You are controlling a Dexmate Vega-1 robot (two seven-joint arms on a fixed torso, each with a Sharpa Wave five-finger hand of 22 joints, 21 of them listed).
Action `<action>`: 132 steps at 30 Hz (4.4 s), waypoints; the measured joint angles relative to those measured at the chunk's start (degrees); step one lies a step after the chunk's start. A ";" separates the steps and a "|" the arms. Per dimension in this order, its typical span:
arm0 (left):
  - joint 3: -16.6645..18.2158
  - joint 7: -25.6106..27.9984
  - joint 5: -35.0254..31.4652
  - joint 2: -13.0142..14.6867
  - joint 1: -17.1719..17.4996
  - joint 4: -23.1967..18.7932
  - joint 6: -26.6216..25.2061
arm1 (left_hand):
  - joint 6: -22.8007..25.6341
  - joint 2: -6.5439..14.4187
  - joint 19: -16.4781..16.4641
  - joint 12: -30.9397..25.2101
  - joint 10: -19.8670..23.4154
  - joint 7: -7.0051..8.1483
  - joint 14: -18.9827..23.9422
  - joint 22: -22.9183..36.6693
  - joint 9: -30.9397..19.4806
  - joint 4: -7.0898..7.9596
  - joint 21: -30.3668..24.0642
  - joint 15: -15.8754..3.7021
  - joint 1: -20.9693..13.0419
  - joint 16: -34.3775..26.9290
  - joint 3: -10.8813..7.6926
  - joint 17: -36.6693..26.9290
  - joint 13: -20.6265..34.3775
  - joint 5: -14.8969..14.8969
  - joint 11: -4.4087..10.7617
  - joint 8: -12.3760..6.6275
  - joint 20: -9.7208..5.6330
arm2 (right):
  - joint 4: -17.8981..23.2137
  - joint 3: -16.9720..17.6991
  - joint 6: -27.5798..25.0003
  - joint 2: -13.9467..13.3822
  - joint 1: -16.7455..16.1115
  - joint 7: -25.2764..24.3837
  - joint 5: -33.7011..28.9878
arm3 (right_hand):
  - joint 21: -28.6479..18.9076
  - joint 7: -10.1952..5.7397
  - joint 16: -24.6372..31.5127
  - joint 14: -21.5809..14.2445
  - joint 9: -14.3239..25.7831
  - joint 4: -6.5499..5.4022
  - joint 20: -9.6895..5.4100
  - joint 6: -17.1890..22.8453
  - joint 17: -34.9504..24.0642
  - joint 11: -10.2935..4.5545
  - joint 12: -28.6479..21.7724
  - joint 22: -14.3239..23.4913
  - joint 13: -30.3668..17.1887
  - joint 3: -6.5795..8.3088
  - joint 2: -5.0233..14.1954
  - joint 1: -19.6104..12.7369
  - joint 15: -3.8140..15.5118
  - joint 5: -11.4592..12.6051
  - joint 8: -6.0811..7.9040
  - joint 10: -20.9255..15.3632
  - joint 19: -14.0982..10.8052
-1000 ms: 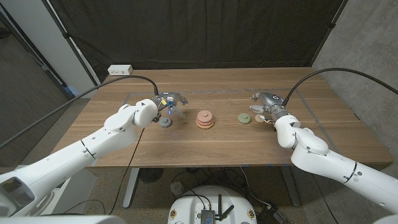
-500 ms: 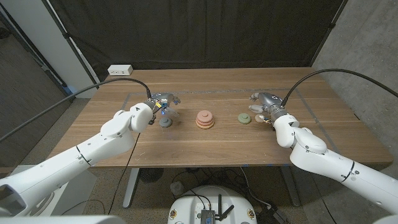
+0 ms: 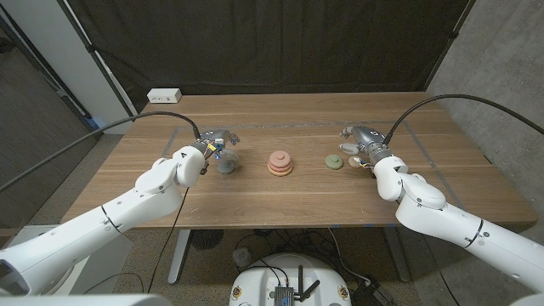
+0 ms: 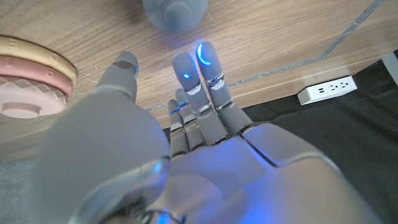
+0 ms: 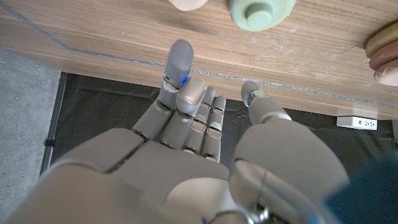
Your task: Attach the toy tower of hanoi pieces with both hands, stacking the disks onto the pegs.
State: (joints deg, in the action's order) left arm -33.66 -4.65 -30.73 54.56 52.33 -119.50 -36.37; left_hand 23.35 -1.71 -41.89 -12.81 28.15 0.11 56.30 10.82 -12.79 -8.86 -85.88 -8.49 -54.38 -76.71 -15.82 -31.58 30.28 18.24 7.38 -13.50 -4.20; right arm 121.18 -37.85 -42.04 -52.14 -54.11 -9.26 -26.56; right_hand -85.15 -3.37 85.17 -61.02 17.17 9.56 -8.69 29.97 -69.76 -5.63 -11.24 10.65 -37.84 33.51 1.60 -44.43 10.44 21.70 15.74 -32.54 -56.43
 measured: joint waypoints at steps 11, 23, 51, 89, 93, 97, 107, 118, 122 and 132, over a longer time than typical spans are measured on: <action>-0.03 2.66 1.72 -0.04 0.61 -0.21 -2.28 | 0.00 0.00 0.00 0.00 0.20 0.00 0.31 0.00 0.00 0.00 0.00 -0.31 0.00 0.00 0.00 0.00 0.00 0.21 -0.19 0.00 0.00 | 0.35 0.33 0.37 -0.22 -0.25 0.00 0.00 | 0.00 0.23 0.00 0.00 -0.01 0.00 0.00 -0.23 0.01 -0.10 -0.01 0.00 0.16 0.00 0.00 0.00 0.00 0.00 0.00 0.53 0.00; -0.61 4.53 3.04 0.92 0.84 -0.91 -3.34 | 0.11 0.16 0.00 0.00 0.20 -0.11 0.31 0.00 -0.01 0.16 0.00 -0.31 0.16 0.00 -0.16 -0.01 0.01 0.21 -0.20 0.00 0.00 | 1.92 0.16 -1.18 -0.65 -0.69 1.06 -1.04 | 0.36 1.14 -0.14 0.35 -0.04 -0.16 0.01 -1.14 -0.08 0.84 0.23 0.00 0.43 0.16 -0.01 0.00 0.08 0.00 -0.24 2.09 0.01; -0.74 6.87 4.97 2.00 0.35 -0.98 -3.14 | 0.60 0.75 0.01 0.00 0.72 -0.01 0.30 -0.01 -0.01 -0.16 0.00 -0.31 0.76 0.00 -0.47 0.27 -0.01 0.21 -0.30 0.00 0.00 | 3.14 -6.78 -6.97 0.31 4.44 12.27 -8.46 | 1.28 2.46 -2.77 3.59 -0.96 0.02 0.92 -7.38 0.80 2.21 0.89 0.01 1.98 -0.35 -4.01 0.98 -1.34 -0.85 -3.27 8.47 2.58; -0.87 7.44 5.91 2.68 0.87 -1.34 -2.46 | 1.54 1.20 0.01 0.00 1.66 -0.29 0.30 -0.15 -0.14 0.17 0.44 -0.31 1.21 -0.22 -1.11 0.10 0.41 0.44 -0.45 0.41 0.00 | 1.65 -17.53 -16.68 3.30 14.12 31.95 -22.36 | 1.24 4.10 -4.00 4.47 -1.49 -0.86 1.22 -10.86 0.53 3.59 0.43 0.53 3.38 -2.63 -6.66 3.64 -1.83 -3.74 -4.15 10.35 2.85; -0.68 7.68 6.05 2.78 1.10 -1.54 -2.48 | 1.54 1.20 0.01 0.00 1.67 -0.29 0.30 -0.15 -0.14 0.16 0.44 -0.31 1.21 -0.22 -1.11 0.10 0.41 0.44 -0.45 0.41 0.00 | 1.17 -18.21 -17.25 3.74 14.71 34.03 -23.97 | 1.24 4.41 -4.00 4.47 -1.51 -0.86 1.22 -11.17 0.54 3.59 0.43 0.53 3.39 -2.63 -7.02 4.00 -1.83 -4.18 -4.15 10.35 2.85; -0.59 7.84 6.21 2.80 1.27 -1.61 -2.49 | 1.55 1.20 0.01 0.00 1.67 -0.29 0.30 -0.15 -0.14 0.16 0.44 -0.31 1.21 -0.22 -1.11 0.11 0.41 0.44 -0.45 0.41 0.00 | 0.64 -18.72 -17.55 4.24 15.20 35.63 -25.21 | 1.24 4.41 -4.26 4.47 -1.75 -0.69 1.22 -11.17 0.54 3.59 0.43 0.46 3.39 -2.80 -7.02 4.00 -1.83 -4.18 -4.15 10.35 2.85; -0.40 8.17 6.48 2.87 1.58 -1.71 -2.36 | 2.04 1.64 0.01 0.00 2.19 -0.22 0.30 -0.15 -0.13 -0.08 0.44 -0.31 1.65 -0.22 -1.35 -0.04 0.68 0.44 -0.49 0.41 -0.01 | -0.67 -19.21 -17.80 5.40 15.65 38.62 -27.50 | 1.38 4.72 -4.26 4.48 -1.75 -0.62 1.22 -11.48 0.54 3.68 0.43 0.25 3.61 -2.86 -7.02 4.00 -1.83 -4.25 -4.15 10.87 2.85; -0.09 8.50 6.75 3.18 2.08 -2.12 -2.24 | 2.24 1.95 0.01 0.00 2.36 -0.41 0.30 -0.14 -0.13 0.08 0.44 -0.31 1.96 -0.22 -1.50 -0.16 0.67 0.44 -0.32 0.41 -0.01 | -2.44 -19.51 -17.81 6.87 15.66 40.61 -29.85 | 1.50 4.92 -4.67 4.70 -1.75 -0.62 1.22 -11.67 0.65 3.68 0.43 0.26 3.90 -2.86 -7.01 4.00 -2.05 -4.57 -4.15 10.86 2.86; 0.04 8.64 6.87 3.25 2.30 -2.28 -2.24 | 2.53 1.95 0.01 0.00 2.59 -0.14 0.30 -0.14 -0.13 0.24 0.49 -0.31 1.96 -0.22 -1.66 -0.16 0.67 0.44 -0.55 0.41 -0.01 | -3.06 -19.71 -17.82 7.28 15.58 41.19 -31.04 | 1.50 4.92 -4.89 4.72 -1.78 -0.62 0.98 -11.67 0.81 3.68 0.43 0.26 3.90 -2.86 -7.01 4.00 -2.03 -4.57 -4.15 10.86 3.09; 0.23 8.95 7.17 3.29 2.58 -2.43 -2.20 | 2.84 2.25 0.01 0.00 2.97 -0.42 0.30 -0.14 -0.21 0.07 0.70 -0.31 2.26 -0.22 -1.83 0.00 0.95 0.84 -0.31 0.41 -0.01 | -4.64 -19.76 -17.62 8.39 14.96 42.21 -33.15 | 1.50 4.60 -5.15 4.92 -2.02 -0.62 1.01 -11.98 1.04 3.68 0.21 0.26 4.14 -2.86 -7.01 3.99 -1.83 -5.07 -3.86 10.86 3.07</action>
State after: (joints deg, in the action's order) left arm -33.43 4.29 -23.56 57.84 54.91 -121.93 -38.57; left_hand 26.19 0.54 -41.88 -12.81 31.12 -0.31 56.60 10.68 -13.00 -8.79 -85.18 -8.80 -52.12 -76.93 -17.65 -31.58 31.22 19.08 7.07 -13.09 -4.20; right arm 116.54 -57.61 -59.65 -43.75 -39.15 32.94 -59.71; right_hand -83.65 1.24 80.02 -56.10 15.15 8.94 -7.68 17.99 -68.72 -1.95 -11.03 10.91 -33.70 30.65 -5.42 -40.43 8.61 16.63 11.88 -21.69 -53.36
